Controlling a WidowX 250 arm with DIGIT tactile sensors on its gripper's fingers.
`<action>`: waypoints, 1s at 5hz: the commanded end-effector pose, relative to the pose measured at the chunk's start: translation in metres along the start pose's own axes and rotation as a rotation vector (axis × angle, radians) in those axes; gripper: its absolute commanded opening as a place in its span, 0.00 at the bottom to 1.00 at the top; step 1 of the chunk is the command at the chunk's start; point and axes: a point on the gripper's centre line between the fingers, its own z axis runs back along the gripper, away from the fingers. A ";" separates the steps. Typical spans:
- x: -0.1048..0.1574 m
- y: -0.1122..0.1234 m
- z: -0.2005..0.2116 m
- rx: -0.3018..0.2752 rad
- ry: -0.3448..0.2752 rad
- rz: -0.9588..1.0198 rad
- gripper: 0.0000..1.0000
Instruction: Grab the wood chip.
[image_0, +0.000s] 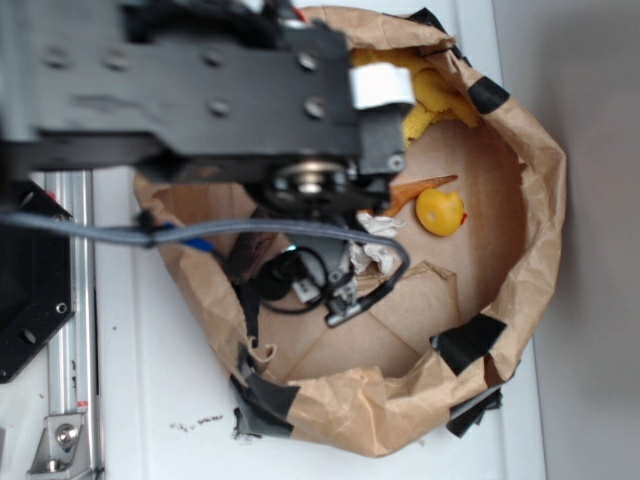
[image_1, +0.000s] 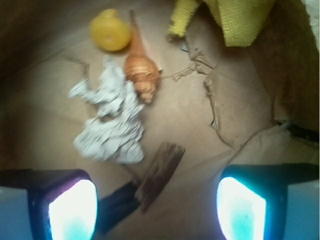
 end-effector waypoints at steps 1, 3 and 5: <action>-0.001 0.000 -0.010 -0.040 0.021 0.009 1.00; -0.001 0.000 -0.010 -0.040 0.021 0.009 1.00; -0.029 0.002 -0.058 0.027 -0.010 0.006 1.00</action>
